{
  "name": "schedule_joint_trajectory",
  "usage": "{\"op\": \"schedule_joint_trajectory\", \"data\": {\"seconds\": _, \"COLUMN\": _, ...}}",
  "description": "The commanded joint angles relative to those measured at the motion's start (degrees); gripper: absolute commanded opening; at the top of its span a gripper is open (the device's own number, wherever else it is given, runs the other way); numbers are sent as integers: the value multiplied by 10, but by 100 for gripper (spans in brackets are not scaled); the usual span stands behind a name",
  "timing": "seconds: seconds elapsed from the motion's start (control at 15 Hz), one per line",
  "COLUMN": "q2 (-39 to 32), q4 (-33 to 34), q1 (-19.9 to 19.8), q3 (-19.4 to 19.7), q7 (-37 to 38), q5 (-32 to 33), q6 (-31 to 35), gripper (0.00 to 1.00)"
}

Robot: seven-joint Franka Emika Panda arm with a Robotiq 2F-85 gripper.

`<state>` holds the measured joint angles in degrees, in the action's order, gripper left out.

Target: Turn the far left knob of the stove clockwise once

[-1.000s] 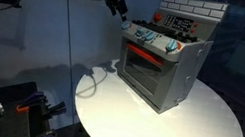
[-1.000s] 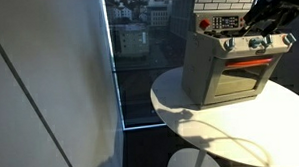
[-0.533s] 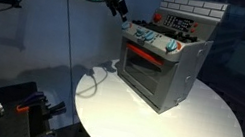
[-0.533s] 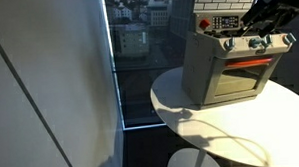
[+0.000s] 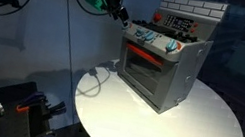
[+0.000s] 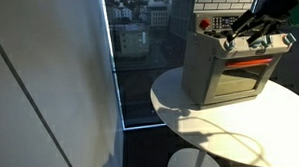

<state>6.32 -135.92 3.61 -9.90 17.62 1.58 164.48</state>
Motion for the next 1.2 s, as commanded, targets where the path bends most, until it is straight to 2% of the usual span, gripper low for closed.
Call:
{"op": "schedule_joint_trajectory", "data": {"seconds": 0.0, "q2": -27, "q4": 17, "q1": 5, "q3": -2, "q7": -3, "q5": -8, "q6": 21, "gripper": 100}}
{"op": "schedule_joint_trajectory", "data": {"seconds": 0.67, "q2": -40, "q4": 33, "q1": 6, "q3": -3, "q7": -1, "q5": -7, "q6": 37, "gripper": 100}}
{"op": "schedule_joint_trajectory", "data": {"seconds": 0.8, "q2": -40, "q4": 35, "q1": 6, "q3": -3, "q7": 0, "q5": -6, "q6": 37, "gripper": 91}}
{"op": "schedule_joint_trajectory", "data": {"seconds": 1.13, "q2": -40, "q4": 37, "q1": 6, "q3": -3, "q7": 0, "q5": -6, "q6": 37, "gripper": 90}}
